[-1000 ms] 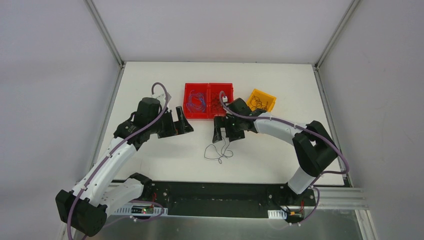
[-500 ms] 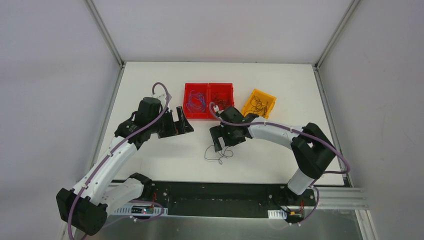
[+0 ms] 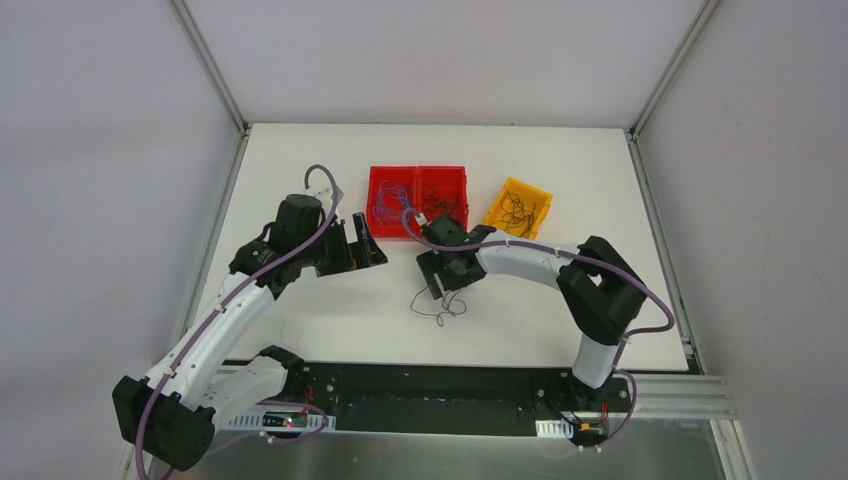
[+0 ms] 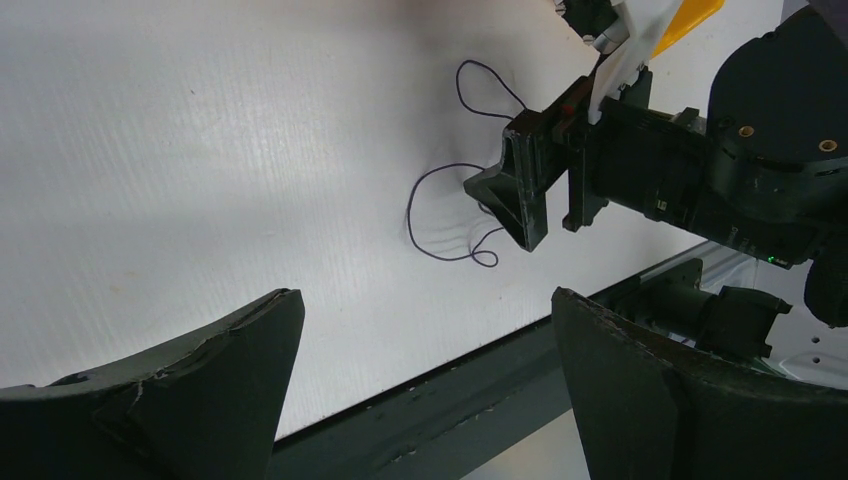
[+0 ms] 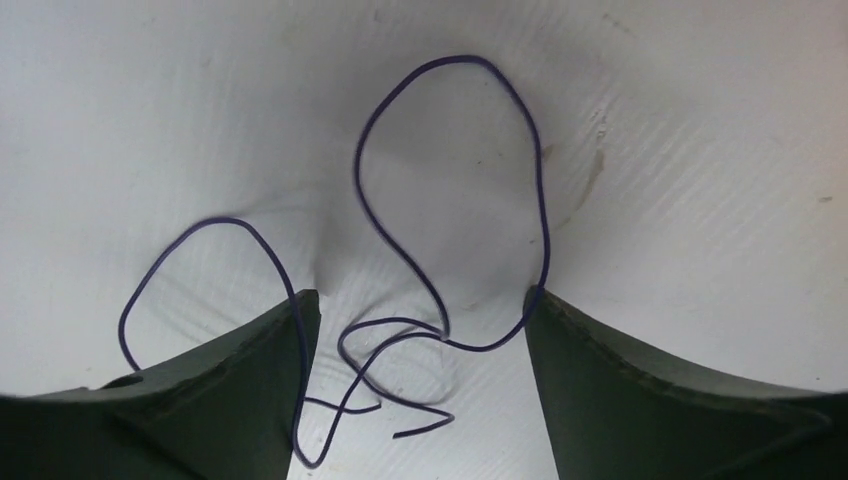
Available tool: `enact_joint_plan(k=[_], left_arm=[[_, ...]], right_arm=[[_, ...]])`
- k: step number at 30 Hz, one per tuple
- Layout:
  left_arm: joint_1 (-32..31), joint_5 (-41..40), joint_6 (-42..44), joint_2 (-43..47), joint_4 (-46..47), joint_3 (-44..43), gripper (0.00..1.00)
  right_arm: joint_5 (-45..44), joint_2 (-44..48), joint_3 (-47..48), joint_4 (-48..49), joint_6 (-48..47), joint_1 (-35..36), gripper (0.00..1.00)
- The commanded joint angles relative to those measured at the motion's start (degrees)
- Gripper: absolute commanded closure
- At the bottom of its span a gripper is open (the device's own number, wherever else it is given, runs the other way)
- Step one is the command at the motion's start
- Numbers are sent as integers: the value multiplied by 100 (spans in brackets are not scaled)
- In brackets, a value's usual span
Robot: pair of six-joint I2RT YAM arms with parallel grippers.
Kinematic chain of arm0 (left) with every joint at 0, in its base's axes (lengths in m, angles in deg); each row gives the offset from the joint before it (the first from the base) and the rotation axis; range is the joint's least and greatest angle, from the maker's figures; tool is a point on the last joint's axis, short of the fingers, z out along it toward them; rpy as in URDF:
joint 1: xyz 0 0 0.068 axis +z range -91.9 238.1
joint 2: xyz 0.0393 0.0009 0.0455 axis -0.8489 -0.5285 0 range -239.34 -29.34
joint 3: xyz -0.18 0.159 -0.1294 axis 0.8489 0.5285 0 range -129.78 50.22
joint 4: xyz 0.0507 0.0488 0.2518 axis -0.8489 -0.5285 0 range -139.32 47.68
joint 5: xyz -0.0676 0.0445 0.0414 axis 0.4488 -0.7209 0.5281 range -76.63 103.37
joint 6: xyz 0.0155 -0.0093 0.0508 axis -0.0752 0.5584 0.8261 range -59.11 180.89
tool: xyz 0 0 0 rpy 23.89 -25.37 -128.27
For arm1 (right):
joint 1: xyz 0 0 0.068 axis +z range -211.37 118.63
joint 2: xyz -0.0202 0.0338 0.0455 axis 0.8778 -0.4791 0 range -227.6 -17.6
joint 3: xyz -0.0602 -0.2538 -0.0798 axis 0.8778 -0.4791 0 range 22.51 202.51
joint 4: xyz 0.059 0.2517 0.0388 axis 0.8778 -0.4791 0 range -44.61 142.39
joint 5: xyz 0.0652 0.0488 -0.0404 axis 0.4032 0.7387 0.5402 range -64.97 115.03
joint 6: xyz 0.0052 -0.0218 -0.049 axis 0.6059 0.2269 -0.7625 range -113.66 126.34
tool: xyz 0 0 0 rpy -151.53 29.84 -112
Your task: Untangle the cables
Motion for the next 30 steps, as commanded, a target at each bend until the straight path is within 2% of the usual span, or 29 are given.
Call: enact_joint_plan(k=[1, 3, 9, 14, 21, 26, 30], left_arm=[[42, 41, 140, -4, -44, -172, 2], [49, 41, 175, -22, -44, -192, 2], [43, 52, 244, -27, -52, -242, 2], [47, 24, 256, -11, -61, -259, 3], [44, 16, 221, -74, -61, -251, 3], [43, 35, 233, -115, -60, -316, 3], [42, 66, 239, -119, -62, -342, 3]], right_arm=[[-560, -159, 185, -282, -9, 101, 32], [-634, -198, 194, -257, 14, 112, 52], [-842, -18, 139, -13, 206, 114, 99], [-777, 655, 30, 296, 381, -98, 100], [-140, 1712, 62, 560, 634, -1386, 100], [304, 1673, 616, 393, 809, -2362, 100], [-33, 1495, 1047, 275, 1000, -2815, 100]])
